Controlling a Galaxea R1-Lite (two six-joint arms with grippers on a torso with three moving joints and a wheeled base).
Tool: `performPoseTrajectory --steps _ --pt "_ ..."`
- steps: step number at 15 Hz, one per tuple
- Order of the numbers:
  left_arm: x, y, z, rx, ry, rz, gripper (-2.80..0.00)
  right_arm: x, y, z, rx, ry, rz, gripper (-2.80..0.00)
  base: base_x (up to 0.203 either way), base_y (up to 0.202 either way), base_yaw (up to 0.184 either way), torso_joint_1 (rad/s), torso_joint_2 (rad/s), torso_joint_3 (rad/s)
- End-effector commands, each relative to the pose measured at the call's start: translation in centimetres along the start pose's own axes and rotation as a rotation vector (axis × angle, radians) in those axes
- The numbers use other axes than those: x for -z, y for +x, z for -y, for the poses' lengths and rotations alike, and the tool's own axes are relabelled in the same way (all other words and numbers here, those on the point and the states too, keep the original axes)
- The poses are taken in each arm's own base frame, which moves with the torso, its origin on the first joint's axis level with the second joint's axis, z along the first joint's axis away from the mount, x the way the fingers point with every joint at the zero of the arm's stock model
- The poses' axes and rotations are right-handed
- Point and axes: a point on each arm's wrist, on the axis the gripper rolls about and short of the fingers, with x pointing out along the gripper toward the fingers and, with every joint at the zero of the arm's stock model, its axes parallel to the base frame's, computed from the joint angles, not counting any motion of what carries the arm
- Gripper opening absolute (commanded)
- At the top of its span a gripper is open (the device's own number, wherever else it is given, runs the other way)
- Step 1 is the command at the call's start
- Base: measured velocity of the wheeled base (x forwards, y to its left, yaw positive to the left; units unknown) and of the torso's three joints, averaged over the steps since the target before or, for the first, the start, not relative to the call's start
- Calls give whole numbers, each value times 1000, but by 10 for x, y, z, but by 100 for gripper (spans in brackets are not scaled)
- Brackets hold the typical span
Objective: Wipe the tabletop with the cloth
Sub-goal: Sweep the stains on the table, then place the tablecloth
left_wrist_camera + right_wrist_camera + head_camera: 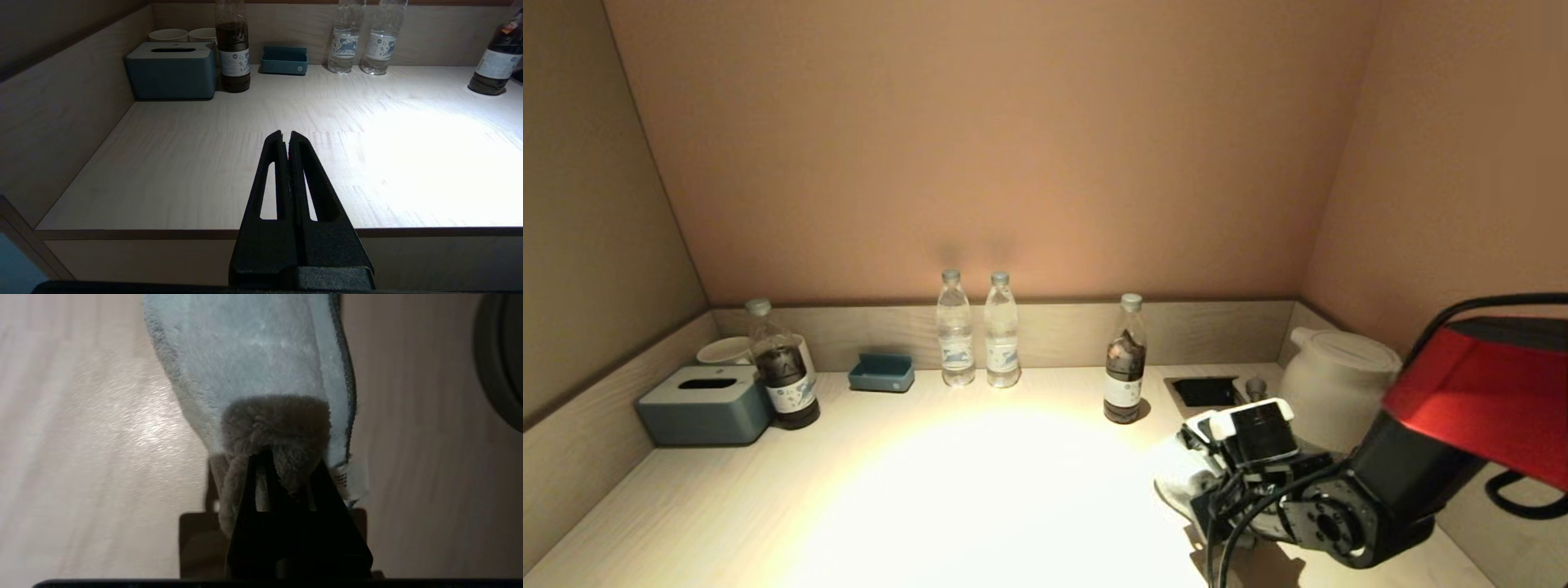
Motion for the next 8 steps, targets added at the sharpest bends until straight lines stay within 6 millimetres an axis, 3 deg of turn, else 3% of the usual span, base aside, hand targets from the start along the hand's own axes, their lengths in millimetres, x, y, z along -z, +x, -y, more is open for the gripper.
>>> performPoseTrajectory --steps 1,5,8 --pt "0 0 0 0 -1 0 -280 -10 -22 32 76 76 85 -280 0 0 0 0 0 0" --pt "0 0 0 0 -1 -2 -280 -13 -60 91 239 217 188 -280 0 0 0 0 0 0" --pt "0 0 0 0 -1 0 -280 -1 -71 115 308 296 184 -280 0 0 0 0 0 0"
